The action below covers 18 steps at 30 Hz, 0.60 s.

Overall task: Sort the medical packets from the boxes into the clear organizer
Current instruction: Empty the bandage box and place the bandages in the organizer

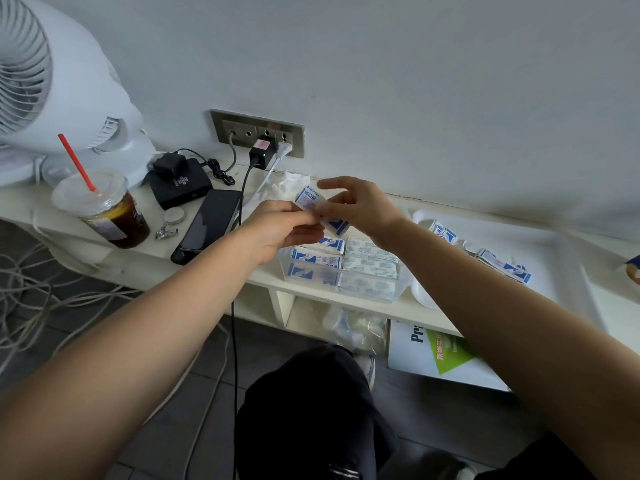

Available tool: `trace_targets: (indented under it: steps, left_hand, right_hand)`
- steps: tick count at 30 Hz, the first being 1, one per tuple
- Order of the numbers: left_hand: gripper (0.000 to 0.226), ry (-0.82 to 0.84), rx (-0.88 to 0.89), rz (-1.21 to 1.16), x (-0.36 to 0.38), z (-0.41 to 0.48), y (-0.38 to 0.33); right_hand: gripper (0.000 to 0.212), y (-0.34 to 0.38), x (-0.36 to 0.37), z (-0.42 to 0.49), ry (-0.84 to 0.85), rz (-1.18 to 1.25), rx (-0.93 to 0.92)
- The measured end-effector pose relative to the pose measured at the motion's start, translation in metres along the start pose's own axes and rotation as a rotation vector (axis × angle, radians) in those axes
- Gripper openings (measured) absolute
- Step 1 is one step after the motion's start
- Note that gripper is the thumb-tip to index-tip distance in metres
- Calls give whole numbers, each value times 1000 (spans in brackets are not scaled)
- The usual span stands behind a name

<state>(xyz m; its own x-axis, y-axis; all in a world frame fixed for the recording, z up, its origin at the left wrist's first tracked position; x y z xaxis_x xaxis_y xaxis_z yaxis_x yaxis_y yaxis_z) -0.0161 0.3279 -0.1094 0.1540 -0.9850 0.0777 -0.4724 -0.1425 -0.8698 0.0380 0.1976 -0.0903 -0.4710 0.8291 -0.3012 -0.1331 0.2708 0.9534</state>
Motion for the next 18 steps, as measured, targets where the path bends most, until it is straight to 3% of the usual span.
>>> trace_targets:
  steps: [5,9,13,18]
  left_hand:
    - [16,-127,51,294,-21,0,-5]
    - [13,-386,151,497,-53,0,-13]
    - [23,-300,17,674,-51,0,3]
    - [15,-281,55,650,-46,2,3]
  right_hand:
    - [18,-1,-8,-2,-37,-93,21]
    - [18,-13,12,-4,183,-251,112]
    - [18,-20,44,0,300,-496,79]
    - [6,-34,55,6,316,-736,63]
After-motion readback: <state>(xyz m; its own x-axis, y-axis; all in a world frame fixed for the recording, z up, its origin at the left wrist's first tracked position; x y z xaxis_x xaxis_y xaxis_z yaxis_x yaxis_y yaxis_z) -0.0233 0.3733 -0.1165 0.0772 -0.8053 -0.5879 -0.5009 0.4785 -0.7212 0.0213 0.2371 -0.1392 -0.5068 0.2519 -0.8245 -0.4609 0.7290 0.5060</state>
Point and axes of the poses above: each hand's wrist, its own z-axis towards the middle knuckle, its own x-axis out of the palm, y = z × x, the point moved 7 cm from there along z, towards the middle knuckle, and after that the axes turned 7 degrees about -x, right-handed, at the moved point
